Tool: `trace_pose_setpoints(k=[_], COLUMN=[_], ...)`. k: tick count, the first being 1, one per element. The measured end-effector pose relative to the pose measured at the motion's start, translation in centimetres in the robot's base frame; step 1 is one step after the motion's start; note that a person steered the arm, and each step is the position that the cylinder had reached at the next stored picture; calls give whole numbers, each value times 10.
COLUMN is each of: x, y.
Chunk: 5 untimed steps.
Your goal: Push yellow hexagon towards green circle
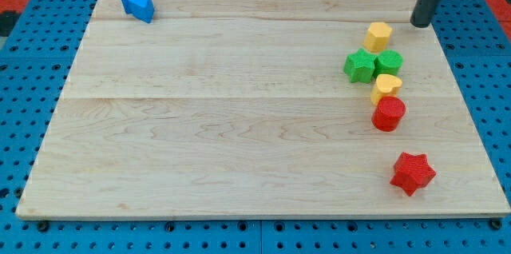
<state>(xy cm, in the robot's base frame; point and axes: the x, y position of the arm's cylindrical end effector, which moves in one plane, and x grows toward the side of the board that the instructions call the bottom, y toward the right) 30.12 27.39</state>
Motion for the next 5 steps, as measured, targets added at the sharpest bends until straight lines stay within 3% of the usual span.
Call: trace_pose_setpoints(k=[1,2,3,4,5], x=[15,-14,-2,-28,18], y=[-30,-127,-181,-88,-53])
